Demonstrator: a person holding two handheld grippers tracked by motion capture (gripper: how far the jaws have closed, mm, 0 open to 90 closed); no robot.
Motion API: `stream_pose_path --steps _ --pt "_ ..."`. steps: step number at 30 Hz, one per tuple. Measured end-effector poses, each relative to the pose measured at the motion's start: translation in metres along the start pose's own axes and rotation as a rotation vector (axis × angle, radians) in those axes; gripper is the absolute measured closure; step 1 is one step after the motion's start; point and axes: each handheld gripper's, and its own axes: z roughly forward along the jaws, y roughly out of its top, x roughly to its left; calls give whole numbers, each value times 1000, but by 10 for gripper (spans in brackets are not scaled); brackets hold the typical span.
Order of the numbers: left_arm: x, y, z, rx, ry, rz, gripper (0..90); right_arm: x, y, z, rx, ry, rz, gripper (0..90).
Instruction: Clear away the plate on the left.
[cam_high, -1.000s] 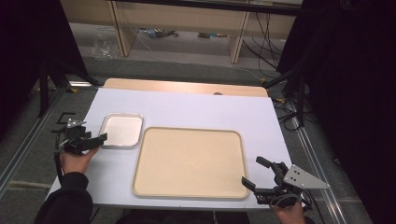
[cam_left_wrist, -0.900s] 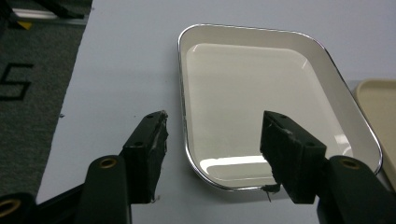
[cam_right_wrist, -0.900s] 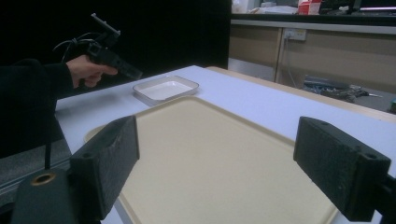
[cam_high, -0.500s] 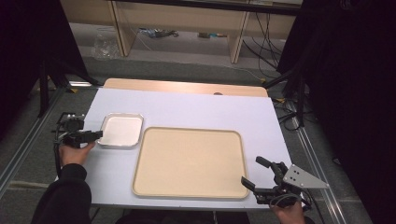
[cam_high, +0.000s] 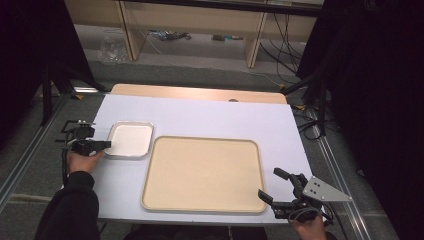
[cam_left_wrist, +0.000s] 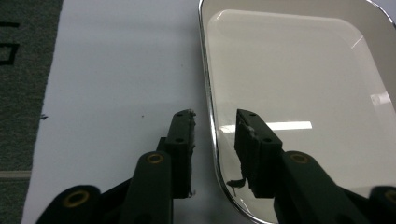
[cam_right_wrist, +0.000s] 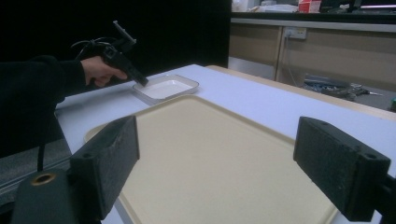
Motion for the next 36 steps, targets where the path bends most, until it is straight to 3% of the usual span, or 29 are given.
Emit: stream_pose_path --steps 6,9,11,17,24,36 --pt "8 3 5 20 -38 -37 756 0 0 0 21 22 15 152" --pt "5 6 5 36 -44 -21 834 0 1 0 25 22 11 152" --pt "3 8 6 44 -26 -13 834 0 0 1 26 18 9 152" --pt "4 9 6 52 -41 -22 845 0 0 1 23 27 15 152" --pt "7 9 0 19 -73 -41 867 -1 0 -2 27 -11 -10 152" --pt "9 9 -9 -29 -92 -56 882 -1 0 -1 27 5 -7 152"
